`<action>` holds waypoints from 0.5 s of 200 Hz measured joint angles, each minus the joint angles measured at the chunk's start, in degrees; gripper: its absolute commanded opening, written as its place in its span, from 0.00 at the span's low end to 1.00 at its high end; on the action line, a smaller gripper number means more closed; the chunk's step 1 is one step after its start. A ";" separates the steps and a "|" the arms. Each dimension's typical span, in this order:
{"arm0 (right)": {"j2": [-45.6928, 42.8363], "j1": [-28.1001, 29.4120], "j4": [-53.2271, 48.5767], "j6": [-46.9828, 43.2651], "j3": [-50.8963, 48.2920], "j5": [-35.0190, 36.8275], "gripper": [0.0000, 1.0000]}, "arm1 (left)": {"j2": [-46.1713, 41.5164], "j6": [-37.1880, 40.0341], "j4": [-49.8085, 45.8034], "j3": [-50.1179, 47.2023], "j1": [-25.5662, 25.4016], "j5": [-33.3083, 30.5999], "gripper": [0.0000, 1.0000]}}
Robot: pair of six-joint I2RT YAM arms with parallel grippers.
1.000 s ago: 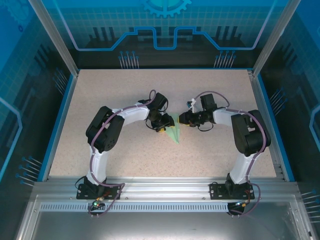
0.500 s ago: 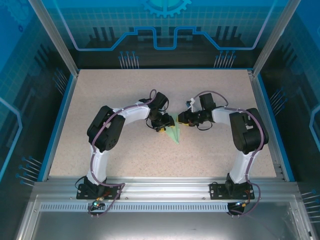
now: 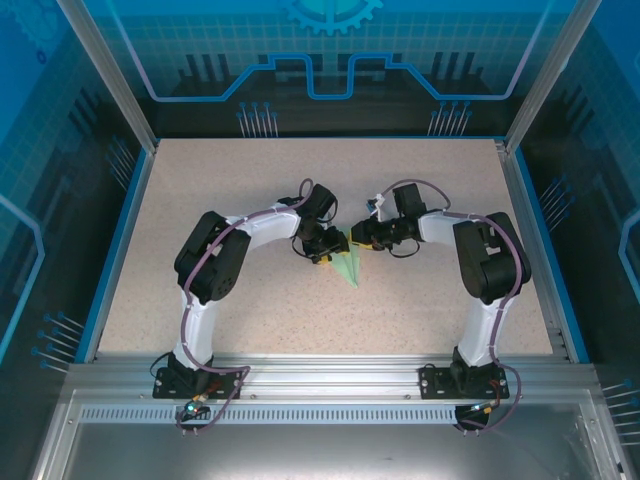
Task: Fold a paper plane with a square sheet of paper (fold left side to right side)
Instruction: Fourth fold the wing at the center of the table.
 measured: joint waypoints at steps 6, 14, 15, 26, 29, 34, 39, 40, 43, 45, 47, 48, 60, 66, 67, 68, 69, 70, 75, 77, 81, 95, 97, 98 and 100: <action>0.04 0.00 0.00 0.02 0.02 -0.02 0.34 | 0.00 0.00 -0.04 0.02 0.00 0.00 0.50; 0.07 0.00 0.00 0.02 0.04 -0.07 0.33 | 0.00 0.00 -0.07 0.04 0.00 -0.02 0.50; 0.07 0.00 0.00 0.02 0.04 -0.09 0.33 | 0.00 0.00 -0.07 0.04 0.00 -0.02 0.50; 0.09 0.00 0.00 0.13 0.04 -0.17 0.33 | 0.00 0.00 -0.09 0.04 0.00 -0.02 0.50; 0.11 0.00 0.00 0.15 0.09 -0.17 0.32 | 0.00 0.00 -0.09 0.04 0.00 -0.02 0.50; 0.15 0.00 -0.07 0.15 0.17 -0.17 0.32 | 0.00 0.00 -0.09 0.04 0.00 -0.02 0.50; 0.28 0.02 -0.15 0.13 0.37 -0.20 0.31 | 0.00 0.00 -0.09 0.04 0.00 -0.02 0.50; 0.31 0.02 -0.15 0.15 0.39 -0.17 0.31 | 0.00 0.00 -0.09 0.04 0.00 -0.02 0.50; 0.39 0.02 -0.15 0.15 0.50 -0.20 0.31 | 0.00 -0.02 -0.09 0.04 0.00 -0.02 0.50; 0.44 0.02 -0.17 0.13 0.59 -0.17 0.31 | 0.00 0.00 -0.07 0.04 0.00 -0.02 0.50; 0.48 0.02 -0.17 0.13 0.66 -0.17 0.30 | 0.00 -0.02 -0.09 0.04 0.00 -0.02 0.50; 0.50 0.02 -0.17 0.15 0.68 -0.17 0.30 | 0.00 -0.02 -0.09 0.04 0.00 -0.02 0.50; 0.66 0.02 -0.22 0.11 0.85 -0.17 0.28 | 0.02 -0.02 -0.09 0.04 0.00 -0.04 0.50; 0.72 0.04 -0.44 0.07 1.01 -0.17 0.27 | 0.02 -0.02 -0.09 0.04 0.00 -0.07 0.50; 0.72 0.04 -0.46 0.02 1.01 -0.17 0.27 | 0.02 -0.02 -0.11 0.04 0.00 -0.07 0.50; 0.72 0.04 -0.50 0.02 1.05 -0.17 0.27 | 0.02 -0.02 -0.11 0.04 0.00 -0.07 0.50; 0.74 0.04 -0.50 0.02 1.07 -0.17 0.27 | 0.02 -0.02 -0.09 0.04 0.00 -0.07 0.50; 0.76 0.04 -0.50 0.02 1.09 -0.15 0.27 | 0.02 -0.02 -0.09 0.04 0.00 -0.07 0.50; 0.81 0.04 -0.59 -0.07 1.22 -0.15 0.26 | 0.02 -0.02 -0.09 0.07 0.00 -0.07 0.50; 0.81 0.04 -0.63 -0.07 1.25 -0.15 0.25 | 0.02 -0.02 -0.09 0.07 0.00 -0.07 0.50; 0.83 0.04 -0.68 -0.13 1.31 -0.13 0.25 | 0.02 -0.02 -0.09 0.07 0.00 -0.07 0.50; 0.85 0.04 -0.90 -0.22 1.44 -0.09 0.23 | 0.02 0.00 -0.11 0.09 0.00 -0.07 0.50; 0.85 0.04 -0.94 -0.26 1.46 -0.04 0.23 | 0.02 0.00 -0.11 0.09 0.00 -0.07 0.50; 0.85 0.04 -0.96 -0.26 1.46 -0.04 0.23 | 0.02 0.00 -0.11 0.09 0.00 -0.07 0.50; 0.87 0.04 -1.05 -0.31 1.49 0.02 0.23 | 0.02 0.00 -0.11 0.09 0.00 -0.07 0.50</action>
